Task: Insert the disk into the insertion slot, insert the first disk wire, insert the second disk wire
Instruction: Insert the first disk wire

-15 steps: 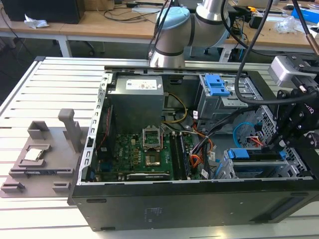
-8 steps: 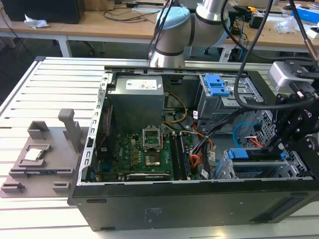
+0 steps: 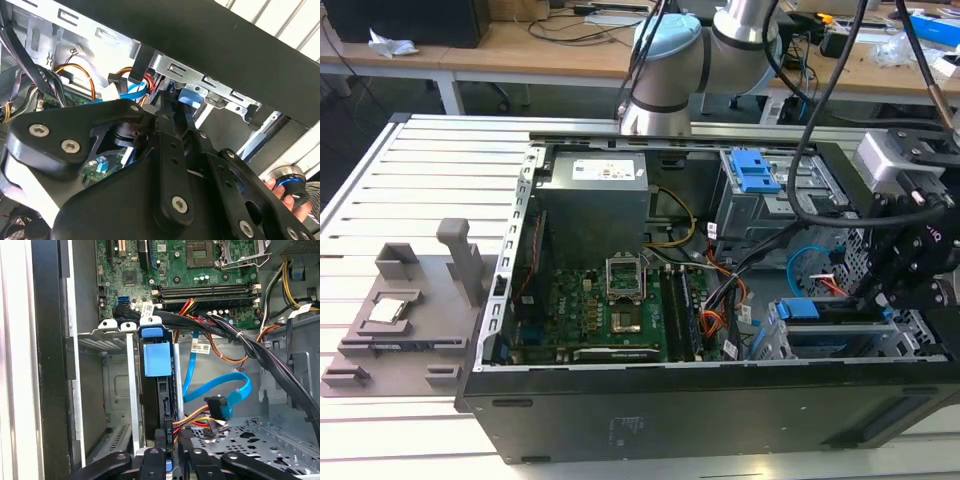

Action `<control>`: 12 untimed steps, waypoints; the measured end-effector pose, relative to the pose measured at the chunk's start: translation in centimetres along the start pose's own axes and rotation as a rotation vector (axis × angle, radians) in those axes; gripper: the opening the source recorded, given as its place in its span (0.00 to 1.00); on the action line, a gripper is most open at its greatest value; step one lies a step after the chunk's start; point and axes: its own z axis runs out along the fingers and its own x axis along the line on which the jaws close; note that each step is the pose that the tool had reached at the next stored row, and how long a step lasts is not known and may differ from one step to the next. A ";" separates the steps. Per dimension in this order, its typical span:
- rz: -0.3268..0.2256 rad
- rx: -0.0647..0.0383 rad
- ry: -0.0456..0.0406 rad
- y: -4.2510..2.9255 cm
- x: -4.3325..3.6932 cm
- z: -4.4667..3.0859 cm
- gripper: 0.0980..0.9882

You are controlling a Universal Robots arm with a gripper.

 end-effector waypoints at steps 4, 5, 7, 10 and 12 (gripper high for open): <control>0.000 0.000 0.0004 0.09 -0.02 -2.32 0.16; 0.000 0.000 0.0005 0.12 -0.07 -2.94 0.16; 0.000 0.000 0.0005 0.17 -0.11 -4.00 0.15; 0.000 0.000 0.0005 0.25 -0.12 -5.87 0.01; 0.000 0.000 0.0001 0.27 -0.12 -6.37 0.01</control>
